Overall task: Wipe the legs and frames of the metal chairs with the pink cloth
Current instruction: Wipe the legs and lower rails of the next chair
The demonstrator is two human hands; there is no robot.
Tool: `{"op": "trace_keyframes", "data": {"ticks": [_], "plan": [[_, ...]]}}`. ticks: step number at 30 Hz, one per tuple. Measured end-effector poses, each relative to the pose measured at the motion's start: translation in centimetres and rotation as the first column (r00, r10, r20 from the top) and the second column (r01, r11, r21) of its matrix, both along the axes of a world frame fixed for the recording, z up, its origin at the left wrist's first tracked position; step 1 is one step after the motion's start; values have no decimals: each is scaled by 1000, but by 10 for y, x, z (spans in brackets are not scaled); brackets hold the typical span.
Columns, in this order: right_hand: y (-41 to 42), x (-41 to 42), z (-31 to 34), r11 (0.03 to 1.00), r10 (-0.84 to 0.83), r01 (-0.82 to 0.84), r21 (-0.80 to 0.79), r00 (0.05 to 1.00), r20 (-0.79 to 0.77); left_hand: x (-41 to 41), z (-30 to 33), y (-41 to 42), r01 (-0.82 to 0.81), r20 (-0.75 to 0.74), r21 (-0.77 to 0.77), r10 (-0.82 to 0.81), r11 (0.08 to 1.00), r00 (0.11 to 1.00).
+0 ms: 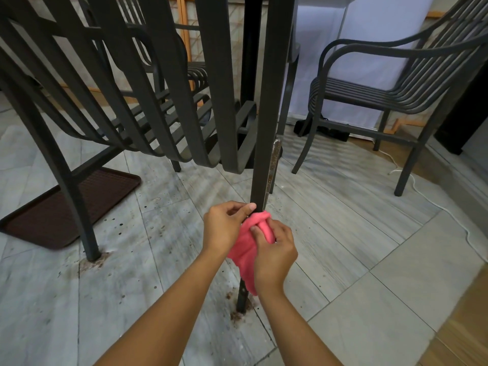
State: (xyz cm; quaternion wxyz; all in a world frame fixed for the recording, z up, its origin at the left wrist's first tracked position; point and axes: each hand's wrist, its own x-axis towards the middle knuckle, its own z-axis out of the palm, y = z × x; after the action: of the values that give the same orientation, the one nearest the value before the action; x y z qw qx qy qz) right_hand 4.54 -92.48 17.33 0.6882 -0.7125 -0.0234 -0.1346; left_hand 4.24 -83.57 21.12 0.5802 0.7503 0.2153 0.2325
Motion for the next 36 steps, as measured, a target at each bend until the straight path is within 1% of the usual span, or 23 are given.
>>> {"op": "trace_keyframes", "data": {"ticks": [3, 7, 11, 19, 24, 28, 32, 36], "plan": [[8, 2, 1, 999, -45, 46, 20, 998, -35, 0, 1, 0, 13, 5, -36, -13, 999, 1000], [10, 4, -7, 996, -83, 82, -40, 996, -39, 0, -2, 1, 3, 19, -34, -3, 999, 1000], [11, 5, -15, 994, -102, 100, -53, 994, -43, 1, -4, 2, 14, 23, -61, -13, 998, 1000], [9, 3, -36, 991, -85, 69, -118, 988, -131, 1, -7, 3, 25, 17, -68, -23, 997, 1000], [7, 0, -46, 985, -79, 43, -169, 974, -211, 0, -6, 2, 19, 9, -59, -19, 998, 1000], [2, -1, -55, 982, -45, -14, -187, 951, -307, 0, -5, 1, 16, 10, -49, -16, 999, 1000], [-8, -5, -61, 969, -38, -65, -238, 913, -406, 0, -4, 0, 5, -4, -68, -5, 998, 1000], [-19, -8, -66, 980, -79, -33, -197, 842, -534, -1, -5, -1, -4, -24, -71, 3, 997, 1000]]}}
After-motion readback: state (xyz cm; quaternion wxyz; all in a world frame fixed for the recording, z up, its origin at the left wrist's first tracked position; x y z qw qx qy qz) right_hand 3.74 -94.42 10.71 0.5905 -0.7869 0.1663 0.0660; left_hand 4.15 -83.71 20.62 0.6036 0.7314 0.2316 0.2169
